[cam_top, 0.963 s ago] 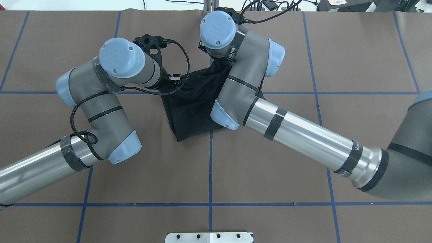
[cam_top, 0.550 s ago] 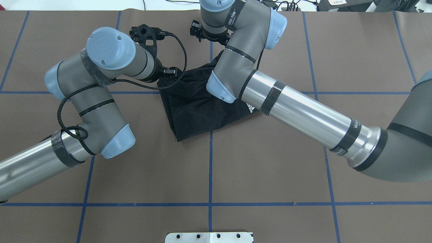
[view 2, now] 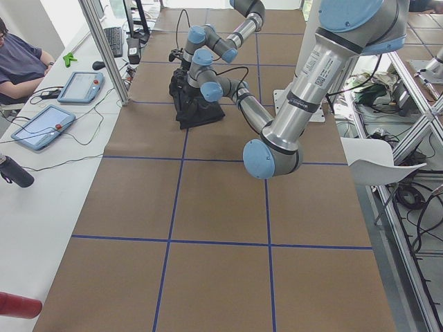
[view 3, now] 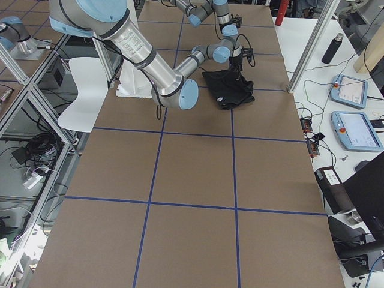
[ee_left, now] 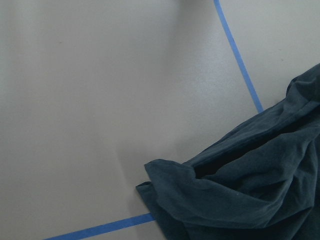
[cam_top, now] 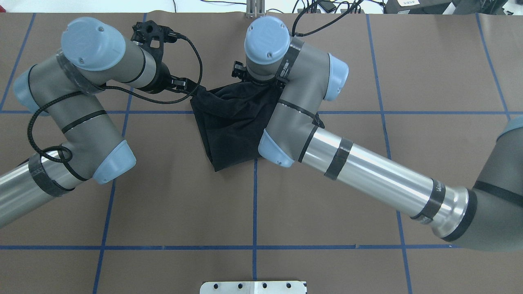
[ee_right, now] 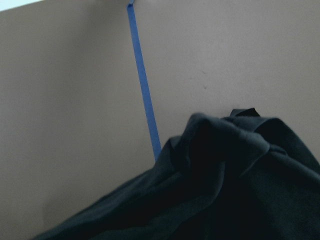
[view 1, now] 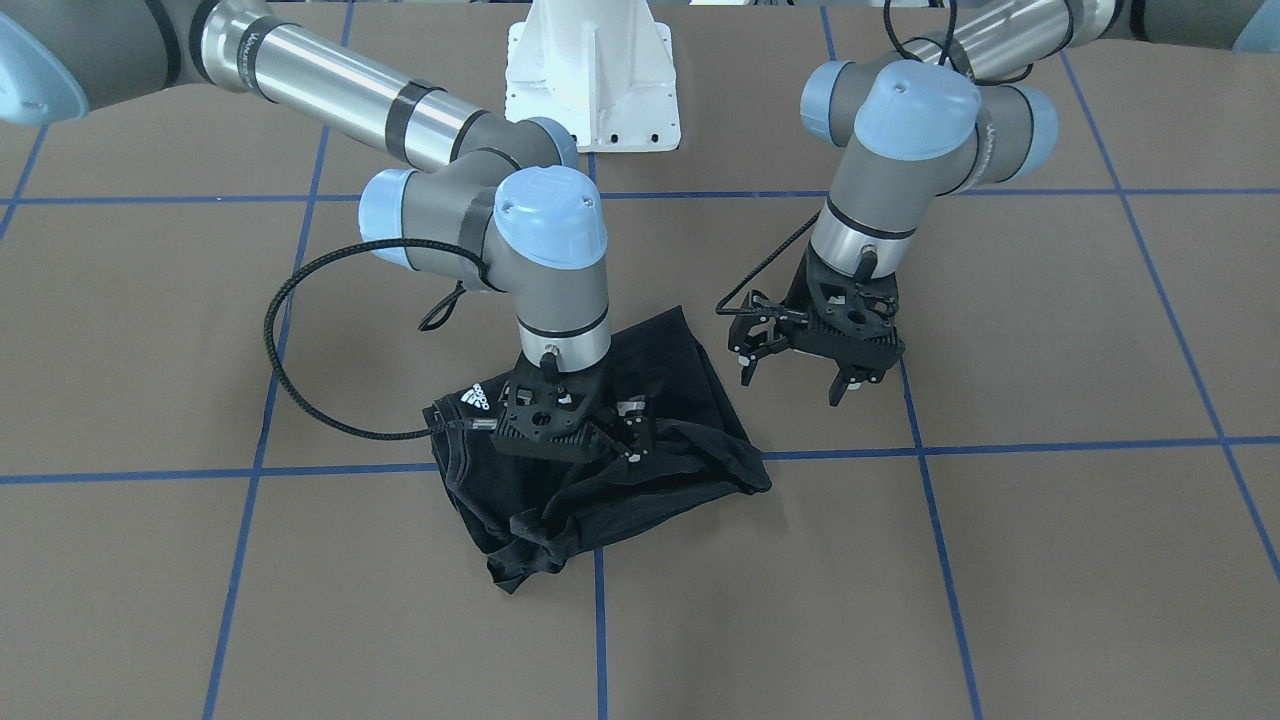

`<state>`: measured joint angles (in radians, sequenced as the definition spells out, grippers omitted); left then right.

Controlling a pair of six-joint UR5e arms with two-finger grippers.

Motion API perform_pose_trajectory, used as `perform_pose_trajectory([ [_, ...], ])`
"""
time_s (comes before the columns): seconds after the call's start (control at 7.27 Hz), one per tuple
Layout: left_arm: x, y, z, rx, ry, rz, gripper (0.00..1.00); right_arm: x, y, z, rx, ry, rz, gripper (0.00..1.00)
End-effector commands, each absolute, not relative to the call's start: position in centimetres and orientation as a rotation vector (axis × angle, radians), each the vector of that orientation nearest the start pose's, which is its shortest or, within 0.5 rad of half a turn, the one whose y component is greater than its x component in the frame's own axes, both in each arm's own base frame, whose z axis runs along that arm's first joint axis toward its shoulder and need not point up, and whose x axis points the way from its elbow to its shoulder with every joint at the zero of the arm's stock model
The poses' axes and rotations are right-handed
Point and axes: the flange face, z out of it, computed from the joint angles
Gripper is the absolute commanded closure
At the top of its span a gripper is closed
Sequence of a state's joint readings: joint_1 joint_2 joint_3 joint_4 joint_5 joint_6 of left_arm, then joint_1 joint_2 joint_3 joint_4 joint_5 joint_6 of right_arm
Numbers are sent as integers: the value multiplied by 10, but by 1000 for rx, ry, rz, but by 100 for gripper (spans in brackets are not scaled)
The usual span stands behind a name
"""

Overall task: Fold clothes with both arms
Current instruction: 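Open both grippers and press the right gripper on the folded shirt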

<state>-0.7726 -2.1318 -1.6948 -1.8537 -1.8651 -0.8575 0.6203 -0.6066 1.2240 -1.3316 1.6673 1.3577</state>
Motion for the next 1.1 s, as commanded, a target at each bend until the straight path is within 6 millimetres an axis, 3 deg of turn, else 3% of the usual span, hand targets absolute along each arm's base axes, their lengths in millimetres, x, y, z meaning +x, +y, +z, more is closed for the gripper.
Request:
perform_pose_trajectory([
  [0.0,397,-539,248,456,890,94,0,-613,-538,175,314,-799,323,75],
  [0.14,398,-538,248,455,891,96,0,-616,-534,172,313,-802,320,95],
  [0.28,398,-538,248,456,891,94,0,-618,-533,173,314,-802,319,100],
  [0.69,392,-537,242,467,899,91,0,-614,-556,167,335,-786,347,100],
  [0.96,386,-539,241,471,900,85,0,-628,-596,150,329,-729,379,100],
])
